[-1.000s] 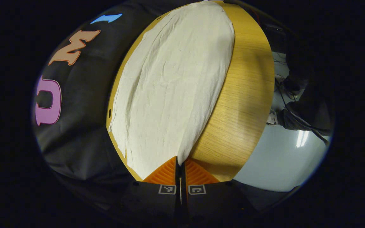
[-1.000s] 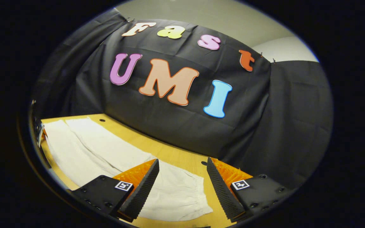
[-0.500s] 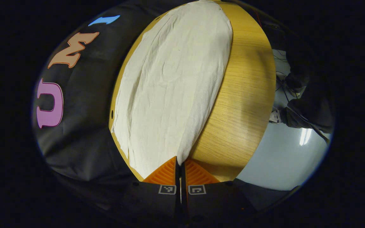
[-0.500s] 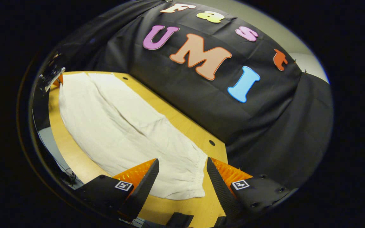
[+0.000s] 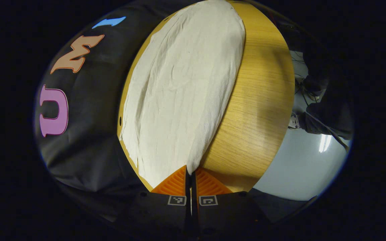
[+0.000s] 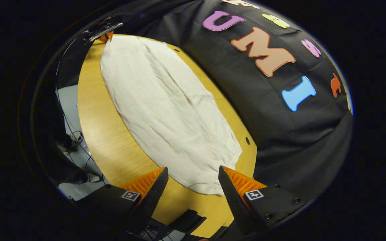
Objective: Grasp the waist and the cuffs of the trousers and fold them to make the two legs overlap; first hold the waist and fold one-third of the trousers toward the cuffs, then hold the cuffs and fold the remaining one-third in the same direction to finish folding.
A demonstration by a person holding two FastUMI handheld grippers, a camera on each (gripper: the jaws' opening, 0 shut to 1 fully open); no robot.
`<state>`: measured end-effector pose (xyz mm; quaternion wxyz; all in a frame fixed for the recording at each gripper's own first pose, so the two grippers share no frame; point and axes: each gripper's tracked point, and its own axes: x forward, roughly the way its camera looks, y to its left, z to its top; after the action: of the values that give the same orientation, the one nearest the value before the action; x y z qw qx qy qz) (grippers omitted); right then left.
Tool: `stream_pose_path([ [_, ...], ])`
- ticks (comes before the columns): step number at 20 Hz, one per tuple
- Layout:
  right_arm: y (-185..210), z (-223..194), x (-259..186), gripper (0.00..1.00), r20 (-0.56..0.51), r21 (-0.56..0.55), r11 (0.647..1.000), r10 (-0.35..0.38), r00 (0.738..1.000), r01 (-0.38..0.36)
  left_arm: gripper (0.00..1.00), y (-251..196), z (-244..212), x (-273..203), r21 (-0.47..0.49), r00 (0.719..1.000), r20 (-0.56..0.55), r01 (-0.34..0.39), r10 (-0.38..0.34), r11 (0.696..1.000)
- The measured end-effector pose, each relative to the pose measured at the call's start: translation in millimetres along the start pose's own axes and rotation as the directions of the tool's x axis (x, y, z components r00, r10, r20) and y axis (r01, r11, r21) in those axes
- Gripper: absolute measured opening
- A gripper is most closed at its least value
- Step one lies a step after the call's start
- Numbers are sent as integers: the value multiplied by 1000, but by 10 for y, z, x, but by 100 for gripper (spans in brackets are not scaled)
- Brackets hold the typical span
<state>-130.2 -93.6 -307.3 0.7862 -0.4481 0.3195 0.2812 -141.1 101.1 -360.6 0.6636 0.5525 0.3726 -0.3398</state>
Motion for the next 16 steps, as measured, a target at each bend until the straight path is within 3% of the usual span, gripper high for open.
stream_pose_path([
  [7,178,-183,212,98,-62,-223,973,44,997,-57,0,11,-4,6,14,1000,0,-10,10,1000],
  [11,189,-124,346,93,-60,-289,954,72,996,-86,0,17,-9,16,20,1000,-1,-16,16,1000],
  [13,193,-102,429,89,-54,-311,946,75,996,-88,0,19,-11,22,23,1000,-4,-18,18,1000],
  [16,167,-71,535,75,-50,-334,940,51,997,-65,0,20,-9,17,29,1000,-10,-22,22,999],
])
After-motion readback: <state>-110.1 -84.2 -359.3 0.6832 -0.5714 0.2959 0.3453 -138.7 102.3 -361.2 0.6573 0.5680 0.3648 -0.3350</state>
